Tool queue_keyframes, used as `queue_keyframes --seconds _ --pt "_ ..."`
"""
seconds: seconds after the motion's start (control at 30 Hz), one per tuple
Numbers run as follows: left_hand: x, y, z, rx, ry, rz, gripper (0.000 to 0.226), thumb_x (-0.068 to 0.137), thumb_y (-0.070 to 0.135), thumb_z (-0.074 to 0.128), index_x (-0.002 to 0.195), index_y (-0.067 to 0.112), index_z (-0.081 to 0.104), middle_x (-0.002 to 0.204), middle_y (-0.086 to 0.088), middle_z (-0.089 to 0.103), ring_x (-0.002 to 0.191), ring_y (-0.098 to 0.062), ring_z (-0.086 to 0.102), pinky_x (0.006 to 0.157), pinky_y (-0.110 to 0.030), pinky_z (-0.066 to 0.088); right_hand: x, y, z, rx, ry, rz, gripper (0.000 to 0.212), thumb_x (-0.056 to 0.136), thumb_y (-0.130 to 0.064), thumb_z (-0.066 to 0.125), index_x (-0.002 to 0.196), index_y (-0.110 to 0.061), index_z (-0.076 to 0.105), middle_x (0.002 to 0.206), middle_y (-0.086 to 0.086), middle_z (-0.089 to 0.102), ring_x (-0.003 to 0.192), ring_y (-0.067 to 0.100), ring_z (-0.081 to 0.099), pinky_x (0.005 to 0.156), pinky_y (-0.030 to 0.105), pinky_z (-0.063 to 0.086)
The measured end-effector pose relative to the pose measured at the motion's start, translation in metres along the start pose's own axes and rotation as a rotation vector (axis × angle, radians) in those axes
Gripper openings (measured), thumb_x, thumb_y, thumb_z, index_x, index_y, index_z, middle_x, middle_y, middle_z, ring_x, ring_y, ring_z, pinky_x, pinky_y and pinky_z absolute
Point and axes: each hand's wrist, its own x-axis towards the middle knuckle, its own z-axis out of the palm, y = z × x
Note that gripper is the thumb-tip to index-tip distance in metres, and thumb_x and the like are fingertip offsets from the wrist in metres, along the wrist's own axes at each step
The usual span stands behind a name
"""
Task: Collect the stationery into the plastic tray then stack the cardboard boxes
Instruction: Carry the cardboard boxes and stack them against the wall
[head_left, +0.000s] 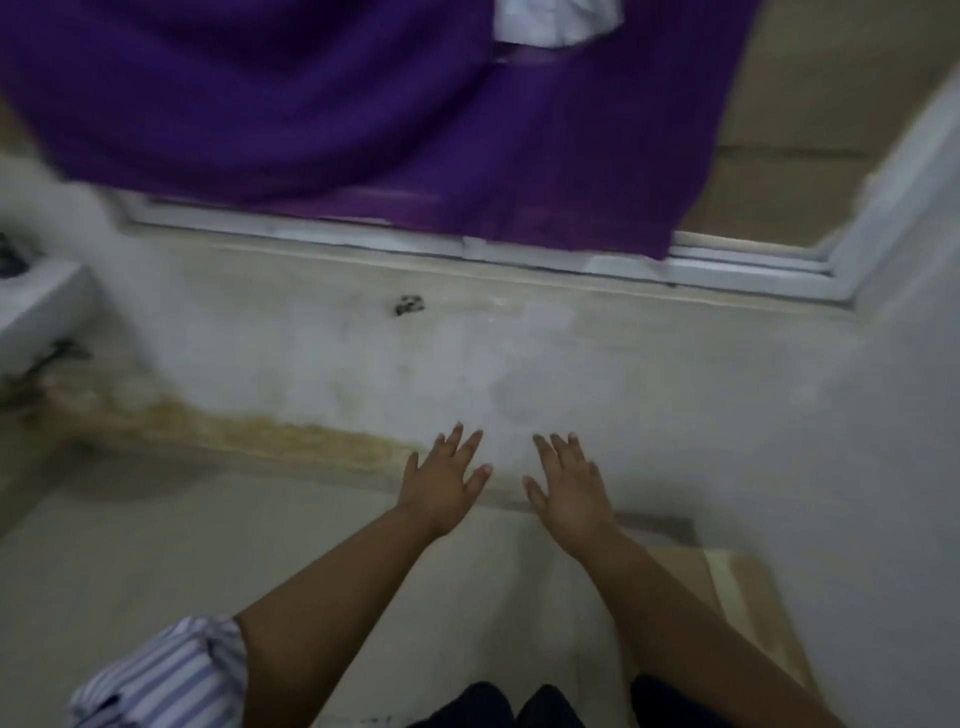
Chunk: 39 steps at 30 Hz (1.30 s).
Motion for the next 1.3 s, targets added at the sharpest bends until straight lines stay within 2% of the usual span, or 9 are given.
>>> queue_keyframes --seconds 0.2,0.43,0.63,0.87,1.3 --pt "-0.087 -0.106 -0.036 -0.027 0.111 -0.240 0.059 0.097 0.053 0.021 0.150 0.034 0.003 0.160 0.005 -0.002 0.148 -0.016 0.001 0.117 -0.048 0.003 -0.001 -0.127 0.032 -0.035 -0.086 -0.290 0.059 0.098 -0.038 0.033 0.150 -0.023 0.009 0.159 0.002 0.007 0.147 0.023 -0.004 0.117 0.044 0.011" --pt "-0.221 -0.227 -0.065 -0.039 0.209 -0.488 0.060 0.096 0.055 0.021 0.150 0.034 0.004 0.160 0.005 -0.001 0.148 -0.017 0.003 0.118 -0.047 0.004 -0.043 -0.287 0.086 0.029 -0.160 -0.491 0.058 0.098 -0.040 0.035 0.149 -0.023 0.014 0.159 0.002 0.012 0.147 0.025 -0.001 0.117 0.046 0.012" --pt "-0.333 -0.304 -0.075 -0.081 0.263 -0.678 0.059 0.097 0.054 0.022 0.150 0.032 0.008 0.161 0.004 0.000 0.148 -0.018 0.004 0.117 -0.048 0.005 -0.099 -0.389 0.135 0.032 -0.254 -0.650 0.058 0.098 -0.042 0.033 0.149 -0.025 0.012 0.159 0.002 0.011 0.147 0.025 0.000 0.117 0.046 0.011" --pt "-0.438 -0.354 -0.071 -0.128 0.343 -0.889 0.059 0.097 0.053 0.021 0.150 0.032 0.007 0.161 0.003 -0.002 0.148 -0.017 0.002 0.117 -0.049 0.002 -0.159 -0.481 0.172 -0.001 -0.355 -0.854 0.058 0.098 -0.041 0.034 0.149 -0.024 0.012 0.159 0.004 0.011 0.147 0.026 0.001 0.117 0.046 0.012" --pt "-0.555 -0.381 -0.031 -0.319 0.490 -1.277 0.061 0.097 0.054 0.021 0.150 0.031 0.004 0.161 0.003 -0.003 0.148 -0.017 0.002 0.117 -0.049 0.003 -0.214 -0.580 0.222 -0.139 -0.487 -1.213 0.058 0.098 -0.041 0.033 0.149 -0.023 0.013 0.158 0.004 0.012 0.147 0.026 0.003 0.117 0.046 0.014"
